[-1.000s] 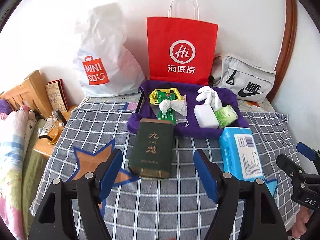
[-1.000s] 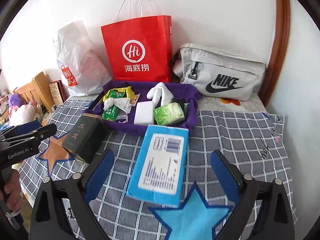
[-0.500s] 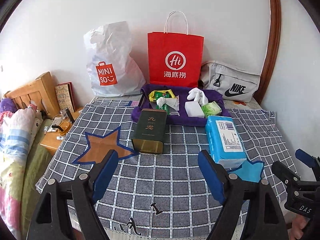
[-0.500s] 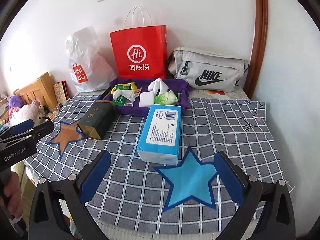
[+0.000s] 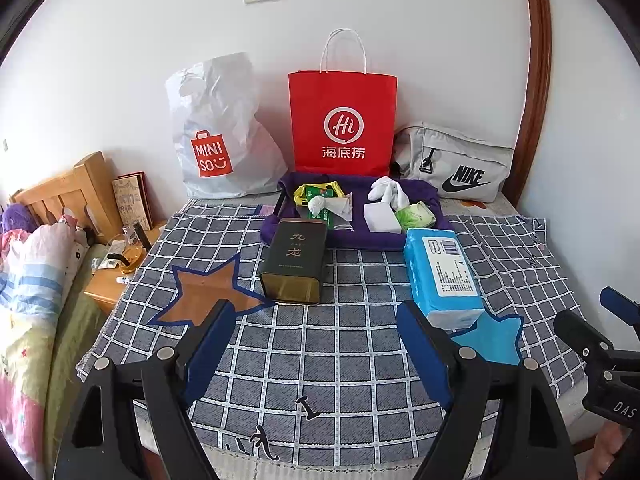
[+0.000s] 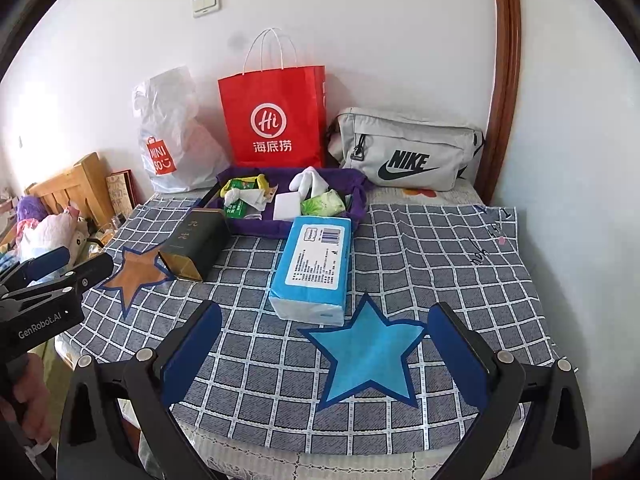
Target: Organize soft objects
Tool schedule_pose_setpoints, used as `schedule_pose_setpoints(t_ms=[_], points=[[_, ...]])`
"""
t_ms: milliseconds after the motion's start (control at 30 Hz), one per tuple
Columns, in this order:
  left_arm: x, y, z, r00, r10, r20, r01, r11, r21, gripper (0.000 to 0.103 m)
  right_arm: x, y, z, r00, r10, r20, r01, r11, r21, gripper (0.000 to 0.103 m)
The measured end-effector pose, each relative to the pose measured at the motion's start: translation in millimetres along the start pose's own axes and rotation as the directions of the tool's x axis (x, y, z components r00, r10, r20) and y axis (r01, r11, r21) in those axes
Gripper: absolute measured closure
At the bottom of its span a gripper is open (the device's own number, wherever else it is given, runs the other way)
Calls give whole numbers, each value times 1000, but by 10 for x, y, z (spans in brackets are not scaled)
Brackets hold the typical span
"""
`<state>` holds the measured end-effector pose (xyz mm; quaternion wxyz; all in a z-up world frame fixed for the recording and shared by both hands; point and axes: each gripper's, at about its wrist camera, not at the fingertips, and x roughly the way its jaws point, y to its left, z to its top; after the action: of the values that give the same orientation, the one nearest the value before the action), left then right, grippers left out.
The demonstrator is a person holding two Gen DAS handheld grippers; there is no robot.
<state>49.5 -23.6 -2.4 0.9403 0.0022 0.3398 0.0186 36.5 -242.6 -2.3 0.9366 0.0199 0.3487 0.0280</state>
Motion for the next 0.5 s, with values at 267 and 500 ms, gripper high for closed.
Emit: schedule_pose_setpoints(t_ms=[267,500], points=[[-19,5,-25,1000,-4,0,4,1000,3,21,5,21,-24,1000,6,-6,-6,1000,3,1],[-37,17,-27,1000,-7,1,7,1000,-4,21,-21,31,-27,1000,11,3,-11,1000,7,1]])
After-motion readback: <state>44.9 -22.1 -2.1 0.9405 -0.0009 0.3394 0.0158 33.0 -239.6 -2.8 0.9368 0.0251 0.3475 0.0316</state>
